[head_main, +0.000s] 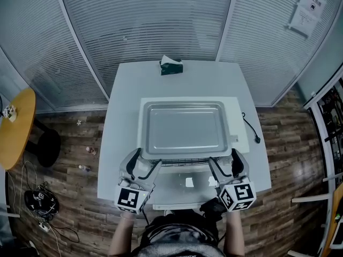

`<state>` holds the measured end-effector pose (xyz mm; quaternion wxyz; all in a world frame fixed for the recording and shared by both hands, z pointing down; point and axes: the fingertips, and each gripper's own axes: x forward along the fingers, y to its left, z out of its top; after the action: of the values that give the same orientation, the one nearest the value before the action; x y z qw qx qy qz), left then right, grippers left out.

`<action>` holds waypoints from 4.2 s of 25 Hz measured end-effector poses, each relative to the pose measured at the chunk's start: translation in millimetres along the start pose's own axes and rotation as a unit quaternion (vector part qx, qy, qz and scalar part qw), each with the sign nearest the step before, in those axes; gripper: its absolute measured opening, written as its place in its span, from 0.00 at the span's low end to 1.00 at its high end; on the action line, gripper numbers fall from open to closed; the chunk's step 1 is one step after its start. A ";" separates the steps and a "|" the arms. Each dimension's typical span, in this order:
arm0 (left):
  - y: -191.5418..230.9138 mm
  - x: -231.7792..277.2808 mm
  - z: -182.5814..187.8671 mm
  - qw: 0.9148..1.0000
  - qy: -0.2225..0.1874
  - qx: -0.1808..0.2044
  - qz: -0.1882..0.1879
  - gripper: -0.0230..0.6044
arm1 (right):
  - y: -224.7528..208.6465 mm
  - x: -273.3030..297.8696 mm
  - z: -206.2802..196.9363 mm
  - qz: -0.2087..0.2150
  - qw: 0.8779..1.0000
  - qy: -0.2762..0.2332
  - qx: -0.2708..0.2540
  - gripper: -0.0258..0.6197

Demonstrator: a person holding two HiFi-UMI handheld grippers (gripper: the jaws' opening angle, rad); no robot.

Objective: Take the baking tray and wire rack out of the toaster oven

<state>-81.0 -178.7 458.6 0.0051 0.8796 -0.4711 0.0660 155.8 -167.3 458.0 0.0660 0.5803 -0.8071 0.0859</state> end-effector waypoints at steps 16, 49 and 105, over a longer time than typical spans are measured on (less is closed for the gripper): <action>8.0 -41.0 -84.6 0.982 0.041 -0.176 0.050 0.55 | -19.7 -26.6 -74.0 -0.027 0.985 0.044 0.166 0.55; -8.5 45.1 -248.9 0.677 -0.006 -0.734 0.051 0.34 | -11.4 75.3 -187.4 0.041 0.878 0.152 0.452 0.33; -85.9 -128.4 -191.4 0.731 -0.033 -0.681 -0.037 0.09 | 69.3 -118.2 -183.8 0.028 0.838 0.095 0.537 0.06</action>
<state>-101.3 -11.1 637.3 0.5898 0.6585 -0.3571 -0.3016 128.9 3.2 608.9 -0.1817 0.4907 -0.6400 0.5626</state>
